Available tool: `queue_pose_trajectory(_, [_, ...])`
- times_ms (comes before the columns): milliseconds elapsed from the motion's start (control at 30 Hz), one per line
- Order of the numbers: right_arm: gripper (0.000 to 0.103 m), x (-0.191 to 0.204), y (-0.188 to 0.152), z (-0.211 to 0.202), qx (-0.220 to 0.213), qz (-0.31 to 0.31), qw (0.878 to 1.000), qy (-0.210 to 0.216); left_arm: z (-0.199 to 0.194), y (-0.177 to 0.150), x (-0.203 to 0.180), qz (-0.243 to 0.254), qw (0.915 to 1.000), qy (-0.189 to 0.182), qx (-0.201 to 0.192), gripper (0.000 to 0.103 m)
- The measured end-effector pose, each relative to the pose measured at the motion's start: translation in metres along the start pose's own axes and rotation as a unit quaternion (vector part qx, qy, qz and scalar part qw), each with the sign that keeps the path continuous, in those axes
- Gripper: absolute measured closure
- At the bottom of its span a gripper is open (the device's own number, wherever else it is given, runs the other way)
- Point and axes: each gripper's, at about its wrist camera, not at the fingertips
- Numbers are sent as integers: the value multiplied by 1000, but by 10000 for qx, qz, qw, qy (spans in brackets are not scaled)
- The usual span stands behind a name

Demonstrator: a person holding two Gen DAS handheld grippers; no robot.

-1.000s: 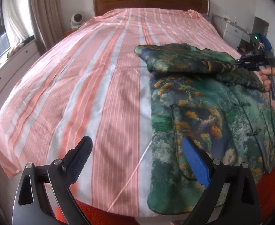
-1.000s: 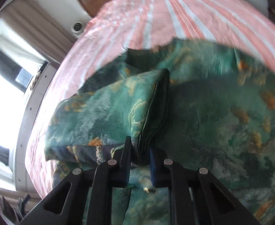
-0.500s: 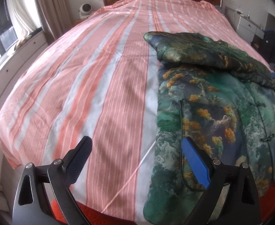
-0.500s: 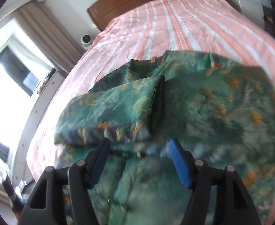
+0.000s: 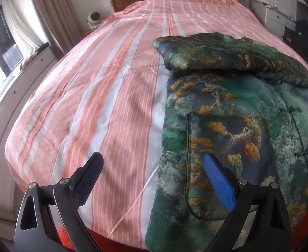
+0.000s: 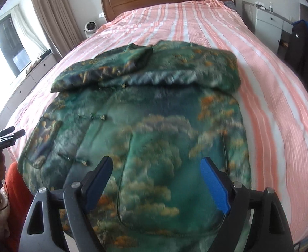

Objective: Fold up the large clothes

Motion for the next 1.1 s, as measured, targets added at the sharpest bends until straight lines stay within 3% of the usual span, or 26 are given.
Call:
queue_pose_trajectory(133, [18, -10, -16, 0, 61, 208, 9998, -32, 4, -4, 0, 108, 9999, 11, 112, 6])
queue_pose_trajectory(233, [18, -29, -22, -9, 62, 355, 9993, -74, 11, -11, 17, -66, 9963, -770, 366, 4])
queue_pose_trajectory(300, [18, -56, -29, -20, 16, 521, 9984, -238, 20, -19, 31, -371, 9861, -1490, 642, 4])
queue_pose_trajectory(400, [16, -102, -43, -23, 240, 832, 9955, -375, 37, -32, 36, -482, 9747, -1959, 967, 4])
queue_pose_trajectory(500, [15, -128, -59, -6, 785, 915, 9926, -126, 54, -44, 21, -237, 9657, -2275, 1228, 4])
queue_pose_trajectory(600, [15, -132, -72, 12, 1025, 919, 9896, 430, 54, -50, 7, -150, 9647, -2353, 1175, 6])
queue_pose_trajectory(633, [16, -131, -73, 16, 1032, 908, 9885, 627, 52, -50, 6, -176, 9628, -2428, 1177, 19])
queue_pose_trajectory(667, [25, -130, -74, 18, 1051, 910, 9877, 717, 49, -50, 5, -225, 9604, -2515, 1179, 33])
queue_pose_trajectory(700, [34, -128, -73, 20, 1097, 912, 9865, 809, 47, -50, 7, -304, 9590, -2550, 1201, 58])
queue_pose_trajectory(733, [68, -124, -71, 22, 1197, 891, 9843, 939, 45, -49, 9, -374, 9591, -2528, 1219, 76])
queue_pose_trajectory(767, [89, -120, -70, 21, 1267, 847, 9842, 903, 41, -49, 11, -449, 9559, -2622, 1241, 79])
queue_pose_trajectory(967, [92, -100, -62, -18, 1183, 458, 9889, 774, -2, -61, 6, -125, 9579, -2596, 1218, 85])
queue_pose_trajectory(1100, [92, -97, -82, -49, 1395, 451, 9840, 1011, -41, -90, 14, -105, 9468, -2880, 1433, 85])
Point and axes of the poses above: each gripper's, at about its wrist camera, not at the fingertips, and z roughly the way its jaws point, x to its left, y to its top, and after that the axes turned 9 degrees about -y, right-handed
